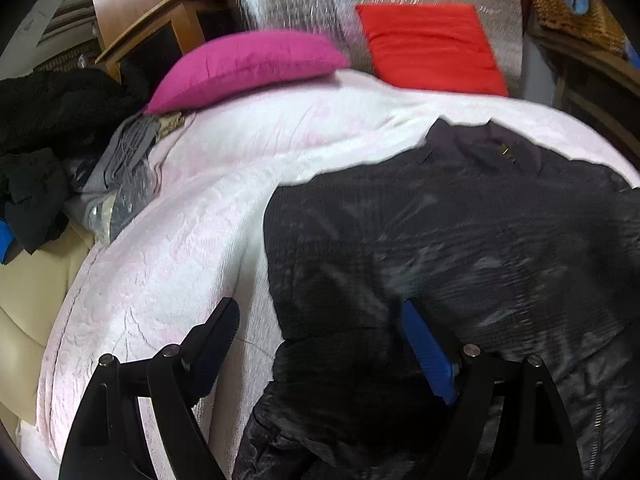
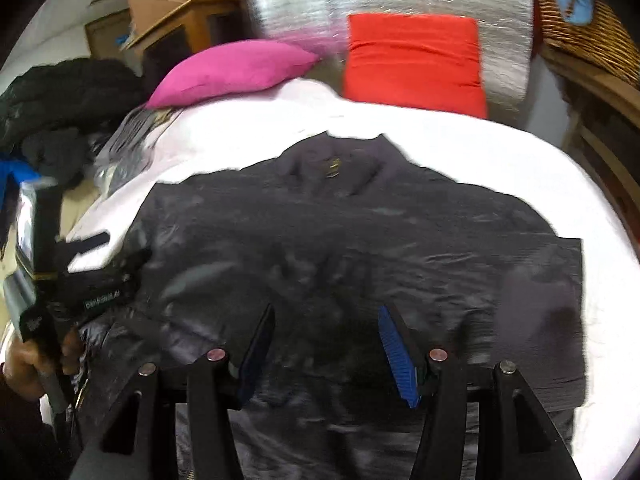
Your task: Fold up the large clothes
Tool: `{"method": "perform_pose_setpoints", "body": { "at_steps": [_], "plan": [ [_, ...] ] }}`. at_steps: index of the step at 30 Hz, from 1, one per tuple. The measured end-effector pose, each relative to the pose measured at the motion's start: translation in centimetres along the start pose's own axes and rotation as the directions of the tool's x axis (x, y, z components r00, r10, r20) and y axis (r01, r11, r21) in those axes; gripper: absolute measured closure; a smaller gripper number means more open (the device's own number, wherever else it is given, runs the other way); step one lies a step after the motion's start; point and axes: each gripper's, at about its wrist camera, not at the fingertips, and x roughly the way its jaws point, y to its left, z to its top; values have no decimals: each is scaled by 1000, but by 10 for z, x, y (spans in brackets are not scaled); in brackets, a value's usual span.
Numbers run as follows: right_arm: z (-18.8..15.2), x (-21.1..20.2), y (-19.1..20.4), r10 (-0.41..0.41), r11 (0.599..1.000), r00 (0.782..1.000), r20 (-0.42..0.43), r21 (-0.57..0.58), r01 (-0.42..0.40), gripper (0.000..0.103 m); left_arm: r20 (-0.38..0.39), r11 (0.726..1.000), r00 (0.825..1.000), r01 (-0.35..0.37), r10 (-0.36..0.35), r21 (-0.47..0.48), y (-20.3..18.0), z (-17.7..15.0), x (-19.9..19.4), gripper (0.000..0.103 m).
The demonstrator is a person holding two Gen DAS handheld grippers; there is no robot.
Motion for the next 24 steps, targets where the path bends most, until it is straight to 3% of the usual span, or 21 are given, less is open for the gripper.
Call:
{"method": "perform_pose_setpoints", "body": {
  "at_steps": [4, 7, 11, 15, 17, 20, 22, 24],
  "plan": [
    [-10, 36, 7, -30, 999, 994, -105, -22, 28, 45, -11, 997, 1000, -4, 5, 75, -18, -6, 5, 19],
    [-4, 31, 4, -9, 1000, 995, -101, 2, 10, 45, -37, 995, 999, -13, 17, 101, -23, -11, 19, 19],
    [0, 12, 0, -20, 1000, 999, -47, 7, 20, 45, -58, 999, 998, 25, -23, 30, -11, -6, 14, 19],
    [6, -2, -16, -41, 998, 999, 9, 49, 41, 45, 11, 996, 996, 91, -91, 0, -8, -1, -9, 19],
    [5, 1, -24, -49, 995, 999, -8, 91, 50, 45, 1, 992, 993, 119, -120, 27, -15, -3, -8, 19],
    [-3, 24, -32, -66, 991, 991, -116, 111, 79, 45, -43, 990, 996, 81, -77, 114, -33, -10, 10, 18],
    [-5, 26, -28, -85, 993, 991, -108, 70, 92, 45, -30, 988, 998, 56, -53, 143, -37, -9, 9, 18],
    [-4, 15, -27, -66, 995, 992, -103, 68, 73, 45, -31, 989, 997, 78, -75, 123, -32, -7, 0, 18]
  ]
}}
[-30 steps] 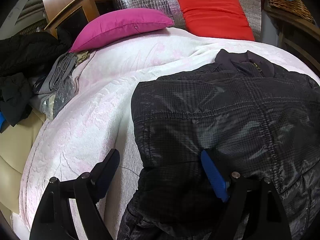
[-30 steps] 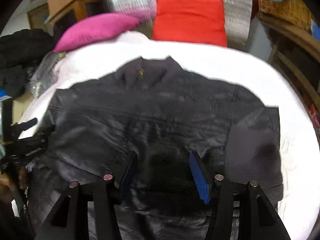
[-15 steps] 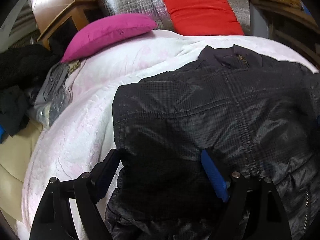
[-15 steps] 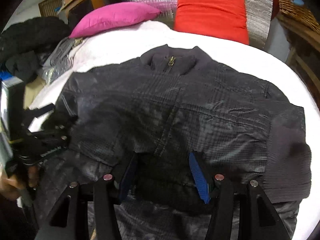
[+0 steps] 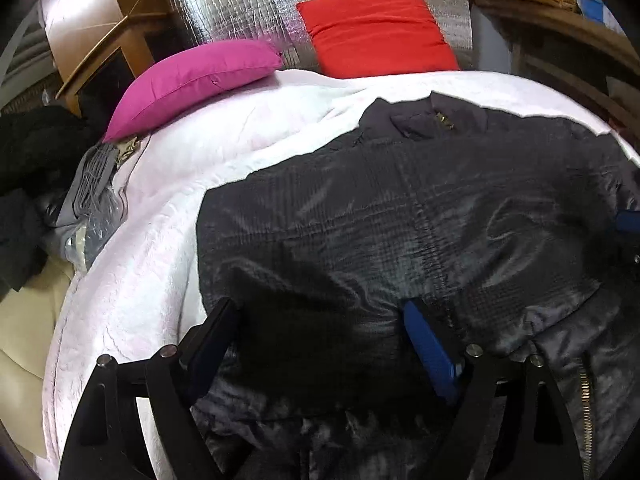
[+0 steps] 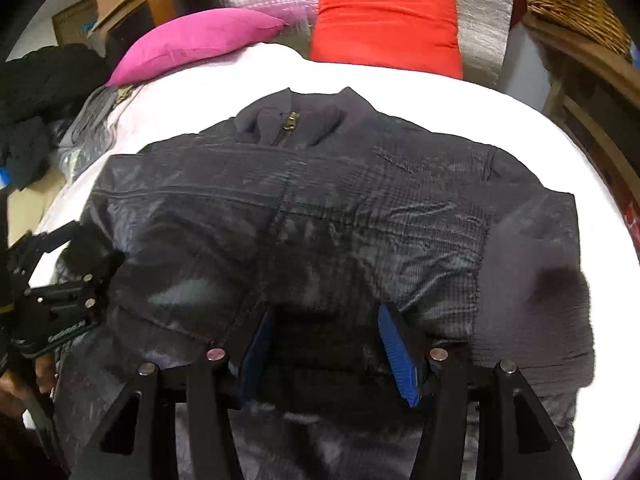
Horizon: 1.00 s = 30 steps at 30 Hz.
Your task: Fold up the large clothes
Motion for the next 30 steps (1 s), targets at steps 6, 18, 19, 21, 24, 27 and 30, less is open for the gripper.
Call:
{"method": "perform_pose_setpoints", "body": {
  "at_steps": [6, 18, 19, 21, 24, 27, 30],
  "plan": [
    [-16, -57, -24, 62, 997, 990, 127, 48, -68, 44, 60, 998, 998, 26, -23, -51, 14, -16, -48, 18],
    [-142, -155, -93, 26, 959, 973, 230, 269, -89, 33, 141, 981, 990, 21, 6, -193, 38, -131, -145, 14],
    [-155, -161, -99, 21, 953, 971, 237, 289, -91, 32, 133, 979, 991, 9, 18, -205, 41, -145, -150, 14],
    [-178, -171, -108, 0, 944, 972, 234, 320, -78, 32, 110, 978, 993, -22, 46, -206, 44, -172, -158, 14],
    [-208, -182, -111, 18, 934, 979, 203, 346, -89, 32, 64, 978, 996, -44, 58, -204, 46, -208, -170, 14],
    [-234, -191, -106, 28, 935, 984, 174, 343, -87, 31, 38, 973, 999, -9, 18, -231, 51, -231, -181, 14],
    [-254, -193, -95, 26, 946, 992, 126, 317, -65, 30, -3, 963, 999, 43, -45, -265, 54, -253, -189, 14]
  ]
}}
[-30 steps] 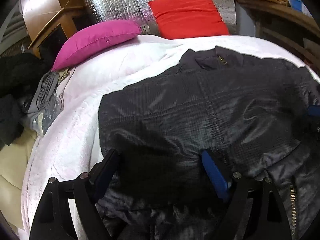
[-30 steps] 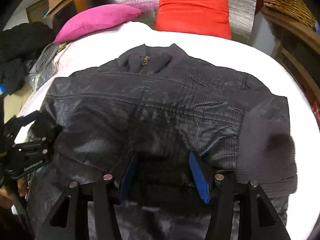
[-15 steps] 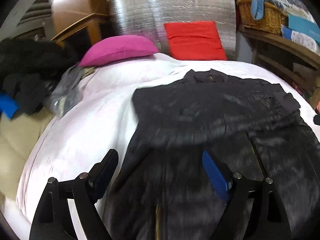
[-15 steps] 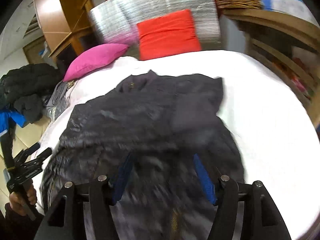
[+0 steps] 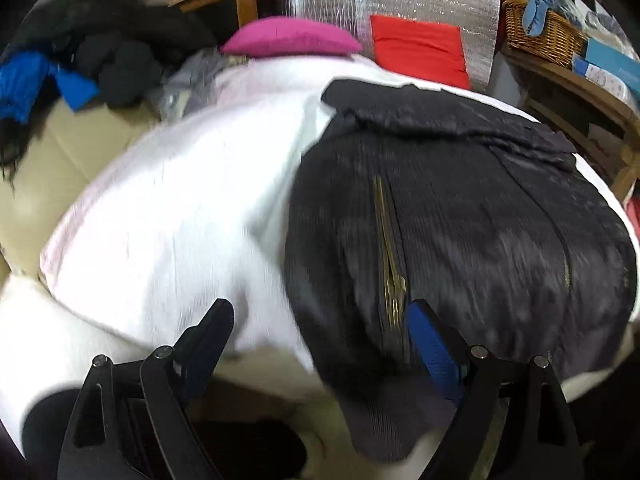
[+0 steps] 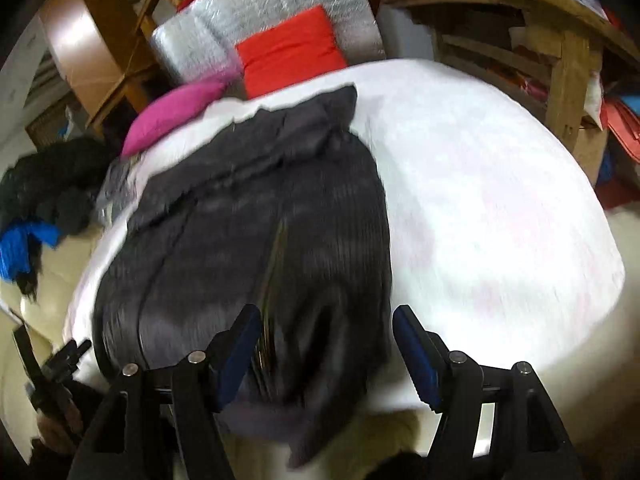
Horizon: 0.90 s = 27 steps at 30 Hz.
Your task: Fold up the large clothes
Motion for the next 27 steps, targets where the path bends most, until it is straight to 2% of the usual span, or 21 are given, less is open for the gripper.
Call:
{"method": "perform_pose_setpoints", "body": {
  "at_steps": [4, 6, 9, 13, 17, 18, 19, 21, 24, 26, 27],
  "plan": [
    [-26, 9, 6, 9, 1000, 994, -108, -27, -12, 28, -52, 999, 998, 30, -31, -16, 4, -13, -1, 14],
    [-32, 18, 10, -11, 999, 989, -148, -50, 4, 28, -84, 999, 996, 36, -39, -40, 8, -15, 4, 14],
    [-38, 42, 12, -21, 999, 974, -226, -31, 15, 28, -160, 992, 982, 84, -99, -99, 16, -18, 17, 14],
    [-43, 65, 16, -37, 999, 967, -251, -3, 37, 28, -211, 981, 967, 106, -140, -165, 21, -28, 30, 14],
    [-44, 72, 14, -36, 998, 975, -218, 37, 45, 28, -204, 970, 961, 150, -189, -191, 22, -31, 33, 15],
    [-45, 70, 14, -32, 998, 977, -211, 39, 41, 30, -197, 966, 958, 167, -206, -196, 21, -32, 33, 25],
    [-44, 66, 14, -20, 999, 981, -194, 43, 29, 35, -197, 962, 953, 189, -228, -199, 22, -32, 33, 46],
    [-44, 59, 18, -6, 999, 984, -179, 37, 13, 43, -204, 952, 941, 229, -269, -201, 18, -33, 34, 64],
    [-43, 48, 26, 23, 1000, 985, -171, -17, -26, 46, -197, 955, 943, 231, -267, -188, 15, -32, 32, 64],
    [-44, 50, 28, 21, 999, 983, -185, -34, -28, 46, -209, 948, 937, 237, -282, -213, 14, -31, 37, 51],
    [-43, 54, 26, 12, 999, 979, -205, -29, -18, 44, -223, 941, 929, 243, -295, -234, 15, -32, 40, 33]
  ]
}}
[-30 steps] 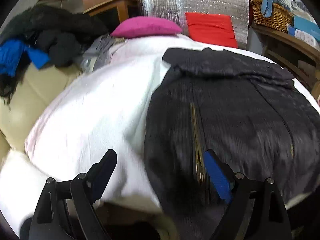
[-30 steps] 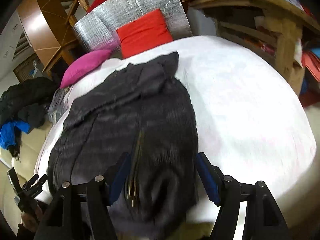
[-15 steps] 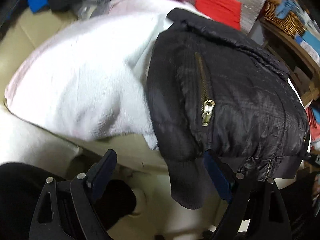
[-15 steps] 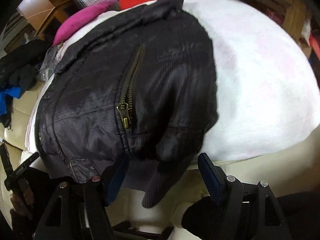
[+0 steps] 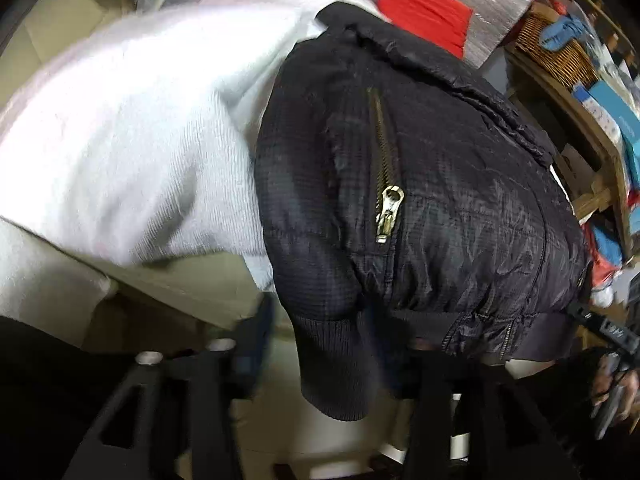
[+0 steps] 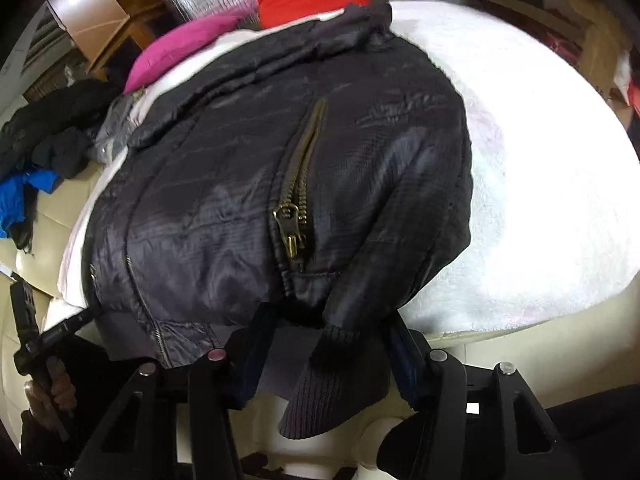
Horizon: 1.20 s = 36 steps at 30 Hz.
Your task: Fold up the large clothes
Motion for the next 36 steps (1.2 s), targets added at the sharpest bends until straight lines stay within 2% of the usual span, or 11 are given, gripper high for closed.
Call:
{"method": "perform_pose_setpoints", "body": {
  "at_steps": [1, 8, 12, 17, 20, 21, 22, 26, 28, 32, 36],
  "plan": [
    [2, 3, -4, -4, 1000, 1000, -13, 18, 5, 42, -18, 1000, 1000, 13, -14, -26, 3, -1, 4, 23],
    [12, 18, -19, 32, 997, 998, -55, 76, -27, 31, -92, 999, 995, 48, -49, -9, -7, -3, 24, 28],
    [11, 7, -12, 28, 999, 999, -30, 17, -27, 66, -54, 995, 999, 6, -1, 99, -28, -7, 18, 72],
    [15, -13, 1, 65, 998, 997, 32, -12, -65, 71, -54, 997, 998, 23, -19, 72, -24, -6, 15, 77],
    [11, 1, -7, 20, 1000, 999, -30, 8, -19, 65, -100, 996, 994, 40, -33, 74, -20, -7, 22, 48],
    [12, 7, -8, 16, 1000, 999, -46, 19, -15, 50, -122, 995, 991, 64, -55, 71, -21, -7, 28, 39],
    [12, 9, -10, 28, 999, 998, -59, 31, -26, 36, -141, 994, 988, 72, -61, 77, -24, -7, 33, 39],
    [10, 22, -12, 33, 999, 996, -82, 39, -30, 34, -135, 991, 991, 41, -24, 126, -33, -7, 40, 46],
    [12, 26, -11, 34, 999, 996, -77, 32, -31, 33, -117, 991, 993, 31, -15, 132, -35, -6, 38, 63],
    [10, 25, 0, 32, 999, 998, -45, -11, -32, 64, -84, 991, 996, 29, -18, 130, -35, -5, 30, 84],
    [8, -5, 20, 32, 996, 999, 35, -89, -29, 71, -41, 982, 999, 39, -32, 183, -43, -5, 8, 89]
  ]
}}
